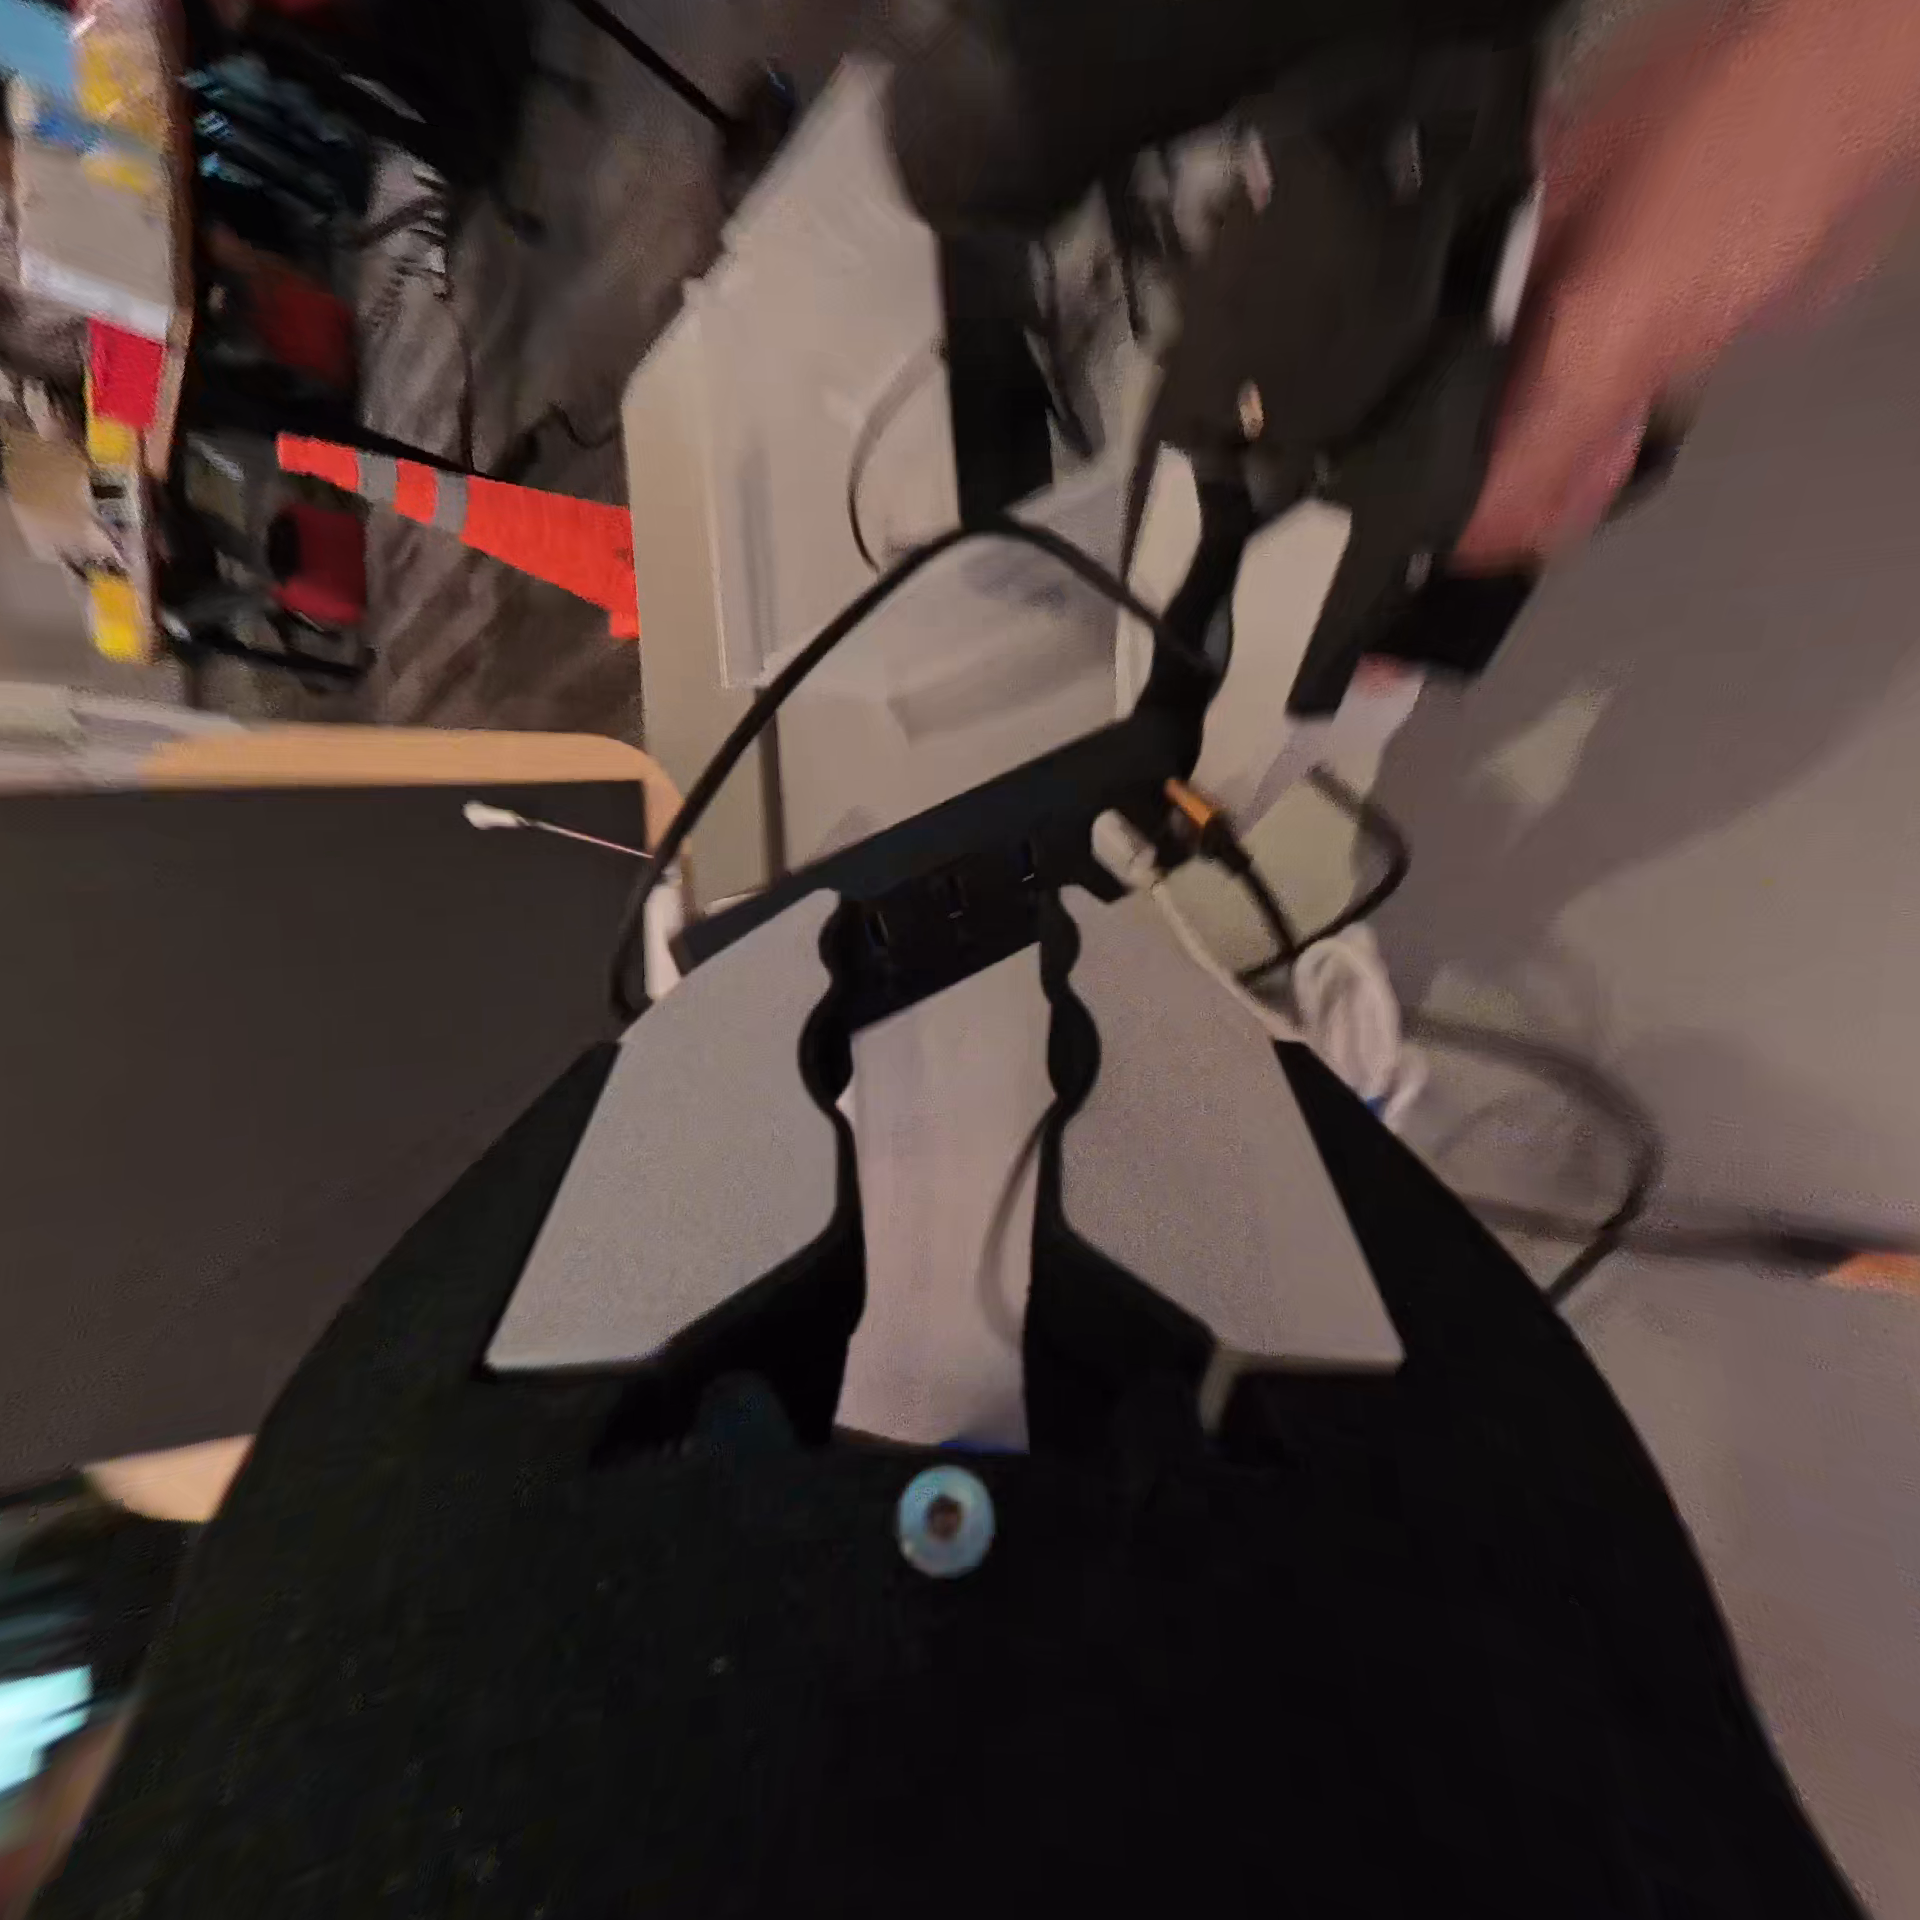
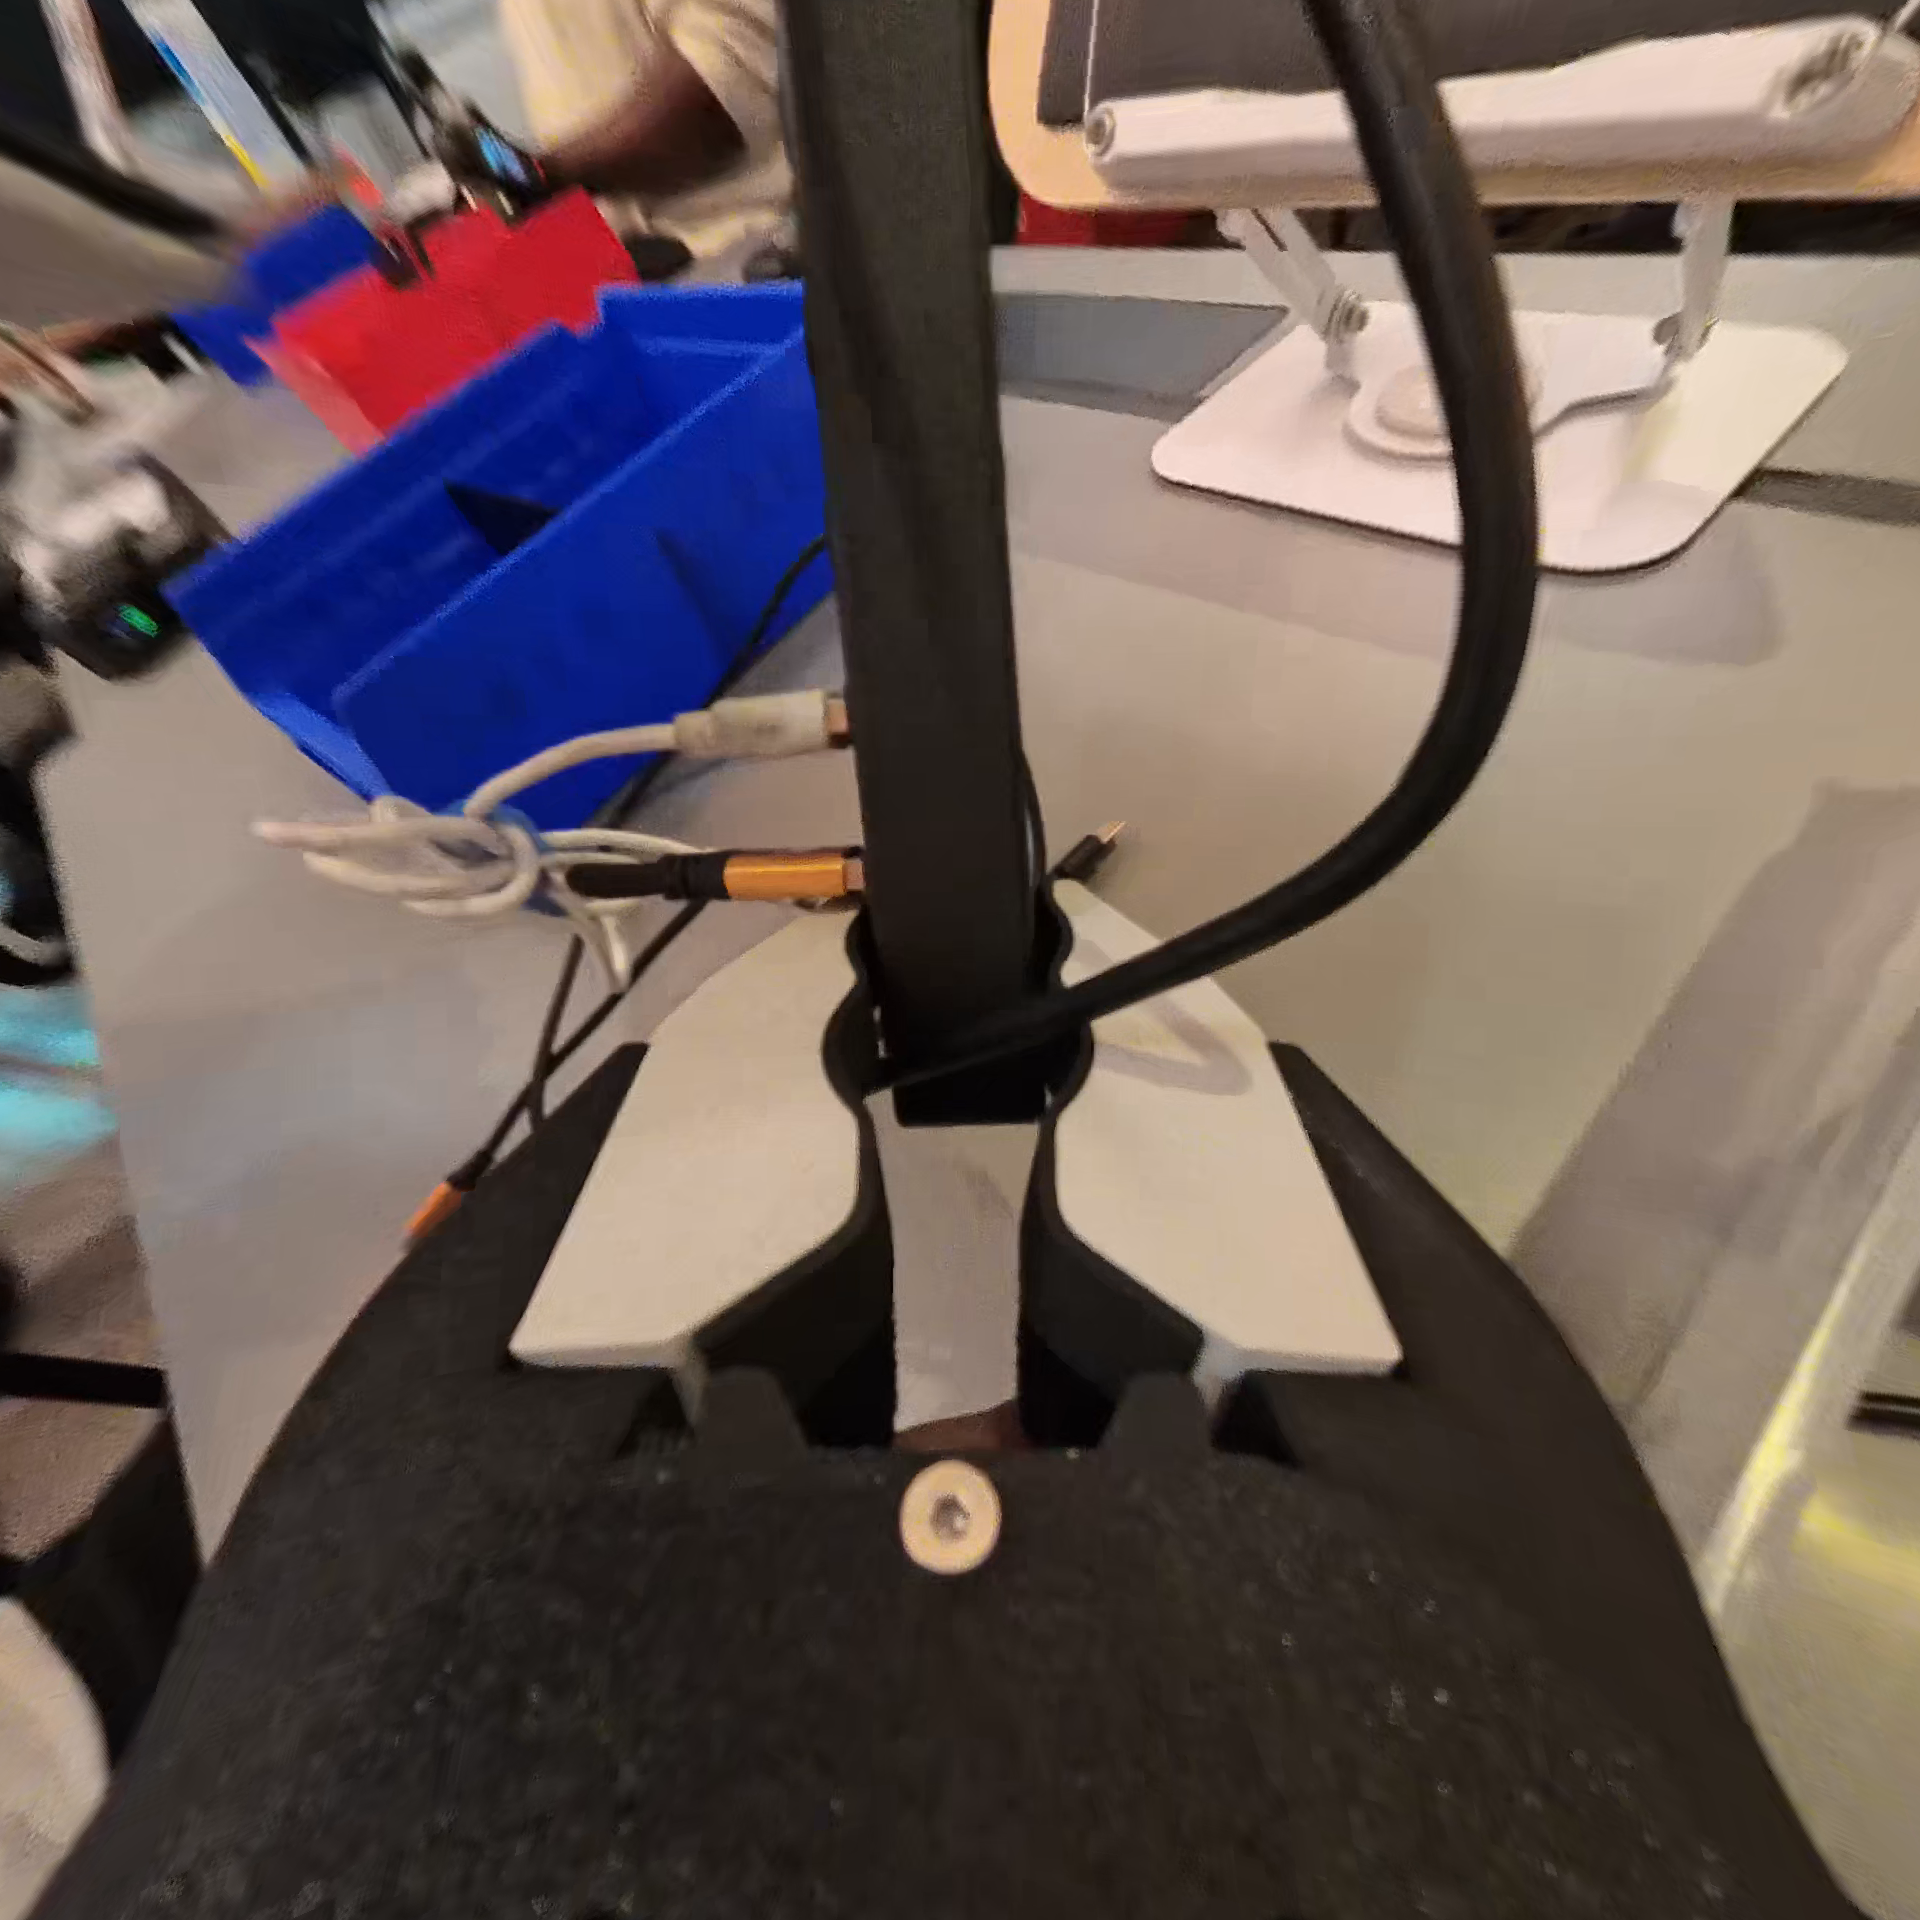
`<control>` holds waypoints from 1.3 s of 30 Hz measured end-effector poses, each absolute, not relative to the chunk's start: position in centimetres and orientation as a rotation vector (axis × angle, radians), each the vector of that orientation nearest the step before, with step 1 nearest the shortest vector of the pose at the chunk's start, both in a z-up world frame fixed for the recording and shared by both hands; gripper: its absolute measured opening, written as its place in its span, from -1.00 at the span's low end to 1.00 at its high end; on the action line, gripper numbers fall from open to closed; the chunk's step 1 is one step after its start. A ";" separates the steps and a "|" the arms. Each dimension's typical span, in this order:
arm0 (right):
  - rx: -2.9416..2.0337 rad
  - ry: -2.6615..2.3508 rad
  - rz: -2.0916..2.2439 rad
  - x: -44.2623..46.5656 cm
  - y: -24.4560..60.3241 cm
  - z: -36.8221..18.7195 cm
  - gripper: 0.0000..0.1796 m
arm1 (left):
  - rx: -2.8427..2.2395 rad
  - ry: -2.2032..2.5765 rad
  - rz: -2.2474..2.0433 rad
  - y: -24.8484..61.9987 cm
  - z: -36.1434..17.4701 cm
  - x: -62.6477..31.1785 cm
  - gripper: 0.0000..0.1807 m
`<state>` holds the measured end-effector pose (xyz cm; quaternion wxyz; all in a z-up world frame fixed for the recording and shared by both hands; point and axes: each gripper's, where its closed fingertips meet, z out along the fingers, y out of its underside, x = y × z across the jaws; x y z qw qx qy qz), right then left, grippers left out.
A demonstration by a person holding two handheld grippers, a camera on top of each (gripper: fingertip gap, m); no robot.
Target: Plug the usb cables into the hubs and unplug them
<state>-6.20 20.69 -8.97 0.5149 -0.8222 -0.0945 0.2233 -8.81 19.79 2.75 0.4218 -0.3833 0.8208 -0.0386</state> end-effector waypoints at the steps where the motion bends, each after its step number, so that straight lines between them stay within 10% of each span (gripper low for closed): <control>1: -1.952 -0.209 0.593 -6.1 20.6 -9.0 -0.71 | -1.085 1.947 -0.276 19.6 3.4 -9.3 -0.62; 11: -1.551 -0.463 1.195 -11.8 16.3 -3.8 -0.72 | -1.507 1.476 -1.383 17.8 -0.9 -12.1 -0.39; 18: -1.564 -0.450 1.291 -12.8 16.3 -4.6 -0.71 | -1.526 1.414 -1.574 16.5 -2.6 -10.1 -0.71; 39: -1.850 -0.384 0.169 -10.8 20.2 -8.4 -0.51 | -1.938 1.082 -0.957 23.7 -8.4 -11.4 -0.73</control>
